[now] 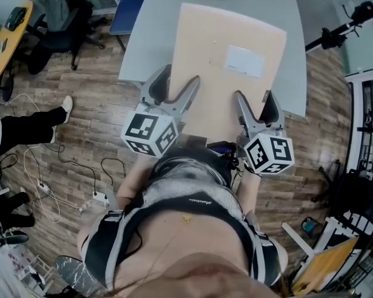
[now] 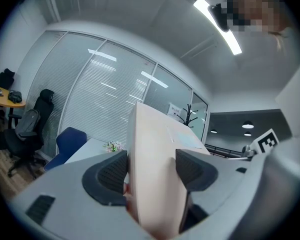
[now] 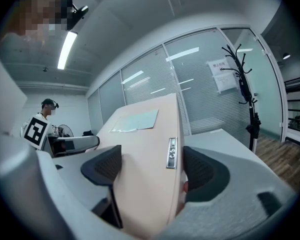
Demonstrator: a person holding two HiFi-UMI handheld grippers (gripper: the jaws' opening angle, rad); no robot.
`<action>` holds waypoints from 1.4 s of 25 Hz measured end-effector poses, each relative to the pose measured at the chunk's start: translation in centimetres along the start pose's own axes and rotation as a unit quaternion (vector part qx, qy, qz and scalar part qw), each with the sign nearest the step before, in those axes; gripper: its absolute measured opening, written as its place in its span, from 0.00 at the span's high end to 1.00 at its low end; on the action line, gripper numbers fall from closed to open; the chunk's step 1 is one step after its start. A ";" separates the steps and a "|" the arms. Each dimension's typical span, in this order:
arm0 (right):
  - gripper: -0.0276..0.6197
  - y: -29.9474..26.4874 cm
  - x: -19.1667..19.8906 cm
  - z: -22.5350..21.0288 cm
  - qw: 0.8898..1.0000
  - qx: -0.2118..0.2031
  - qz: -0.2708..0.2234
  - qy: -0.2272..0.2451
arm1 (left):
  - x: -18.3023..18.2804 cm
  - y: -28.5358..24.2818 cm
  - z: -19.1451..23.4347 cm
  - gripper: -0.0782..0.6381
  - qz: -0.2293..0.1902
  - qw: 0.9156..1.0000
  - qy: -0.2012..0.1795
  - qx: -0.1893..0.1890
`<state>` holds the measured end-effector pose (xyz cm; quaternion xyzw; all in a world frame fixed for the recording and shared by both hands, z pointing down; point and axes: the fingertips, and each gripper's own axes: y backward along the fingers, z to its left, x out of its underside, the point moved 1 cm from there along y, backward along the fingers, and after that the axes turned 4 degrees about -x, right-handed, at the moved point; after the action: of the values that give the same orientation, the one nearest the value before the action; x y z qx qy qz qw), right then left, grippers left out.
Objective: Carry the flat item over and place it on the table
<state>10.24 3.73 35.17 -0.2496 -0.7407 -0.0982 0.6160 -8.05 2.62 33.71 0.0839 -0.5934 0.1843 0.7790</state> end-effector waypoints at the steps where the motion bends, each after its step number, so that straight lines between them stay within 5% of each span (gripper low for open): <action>1: 0.36 -0.3 -0.2 -0.5 1.000 0.000 0.000 0.001 | -0.1 -0.6 -0.1 0.48 -0.001 1.000 -0.001 -0.001; 35: 0.36 -7.2 -3.5 -10.9 0.999 -0.031 0.012 -0.004 | -0.8 -12.3 -1.8 0.48 -0.003 0.999 -0.005 -0.035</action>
<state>16.49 -8.28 35.40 -0.2778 -0.7367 -0.1124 0.6061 -1.83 -8.18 33.55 0.0591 -0.6030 0.1611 0.7790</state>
